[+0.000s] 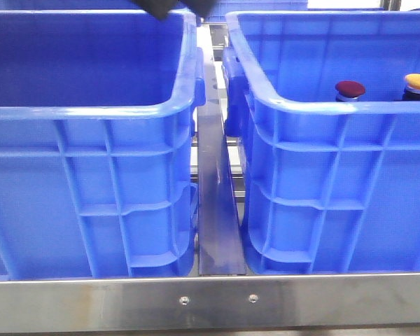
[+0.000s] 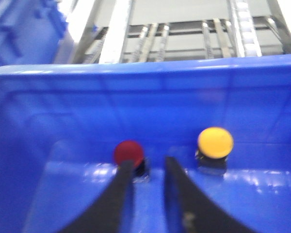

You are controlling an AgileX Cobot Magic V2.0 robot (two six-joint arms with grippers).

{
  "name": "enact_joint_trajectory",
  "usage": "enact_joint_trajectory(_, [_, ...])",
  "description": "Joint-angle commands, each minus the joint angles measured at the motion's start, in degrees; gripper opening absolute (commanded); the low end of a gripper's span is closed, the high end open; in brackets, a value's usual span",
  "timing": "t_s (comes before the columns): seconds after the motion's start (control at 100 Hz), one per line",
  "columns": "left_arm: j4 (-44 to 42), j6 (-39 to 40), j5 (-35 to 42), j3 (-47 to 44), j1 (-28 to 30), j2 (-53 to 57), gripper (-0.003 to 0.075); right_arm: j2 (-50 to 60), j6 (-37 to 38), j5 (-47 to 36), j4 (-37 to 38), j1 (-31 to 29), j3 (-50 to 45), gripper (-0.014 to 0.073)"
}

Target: Pick red and yellow buttons and place in box

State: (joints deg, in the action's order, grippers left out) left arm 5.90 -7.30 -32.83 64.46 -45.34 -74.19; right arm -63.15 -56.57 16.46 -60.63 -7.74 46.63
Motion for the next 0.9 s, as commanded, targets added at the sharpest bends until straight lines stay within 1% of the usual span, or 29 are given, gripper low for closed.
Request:
enact_joint_trajectory(0.0, [0.76,0.68,3.06,1.53,2.12,2.97,0.0132,5.44,-0.73,1.07,-0.31,-0.38,-0.85,-0.0032])
enact_joint_trajectory(0.04, [0.76,0.68,3.06,1.53,3.55,3.55,0.007,6.89,-0.73,1.8,-0.31,-0.38,-2.0,-0.0071])
enact_joint_trajectory(0.07, [0.76,0.68,3.06,1.53,4.56,3.96,0.0009,8.33,-0.73,2.19,-0.31,-0.38,-2.72,-0.0102])
enact_joint_trajectory(0.1, [0.65,0.68,3.06,1.53,5.57,4.38,-0.0019,9.44,-0.73,2.51,-0.31,-0.38,-3.41,-0.0106])
enact_joint_trajectory(0.33, [0.52,0.68,1.74,1.39,15.92,7.77,-0.002,16.78,-0.73,2.66,-0.31,-0.38,-8.17,-0.0103])
enact_joint_trajectory(0.43, [0.44,0.72,1.99,-0.07,20.91,10.46,-0.002,20.2,-0.73,2.31,-0.31,-0.38,-10.05,-0.0103])
enact_joint_trajectory(0.71, [0.12,0.72,6.18,-9.81,34.73,22.87,-0.002,29.2,-0.73,-0.91,-0.31,-0.38,-14.42,-0.0103])
enact_joint_trajectory(0.89, [-0.04,0.72,9.36,-16.57,41.14,32.35,-0.002,32.81,-0.79,-2.57,-0.24,-0.38,-15.87,-0.0103])
